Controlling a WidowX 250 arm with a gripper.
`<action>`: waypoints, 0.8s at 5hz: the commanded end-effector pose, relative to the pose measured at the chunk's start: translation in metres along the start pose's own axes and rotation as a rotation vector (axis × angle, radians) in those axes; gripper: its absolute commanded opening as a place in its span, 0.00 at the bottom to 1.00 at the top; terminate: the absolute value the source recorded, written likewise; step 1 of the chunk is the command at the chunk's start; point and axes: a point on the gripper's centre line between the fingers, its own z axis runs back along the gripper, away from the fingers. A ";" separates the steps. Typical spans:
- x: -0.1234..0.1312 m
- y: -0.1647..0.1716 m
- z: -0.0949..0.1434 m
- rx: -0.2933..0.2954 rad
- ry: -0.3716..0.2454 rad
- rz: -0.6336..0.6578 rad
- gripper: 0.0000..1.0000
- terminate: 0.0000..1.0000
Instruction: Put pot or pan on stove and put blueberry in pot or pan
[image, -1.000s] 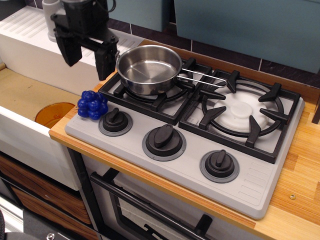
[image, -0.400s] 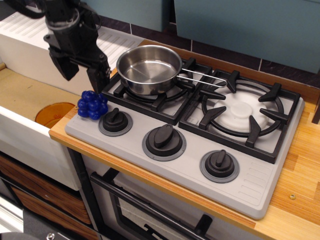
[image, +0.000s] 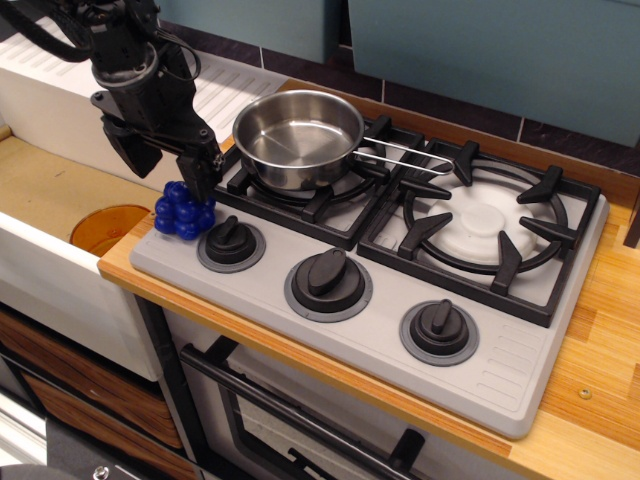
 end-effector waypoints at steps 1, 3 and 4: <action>0.005 -0.004 -0.006 0.010 -0.043 0.004 1.00 0.00; -0.003 -0.013 -0.011 -0.004 -0.054 0.034 1.00 0.00; -0.005 -0.019 -0.008 -0.004 -0.040 0.060 0.00 0.00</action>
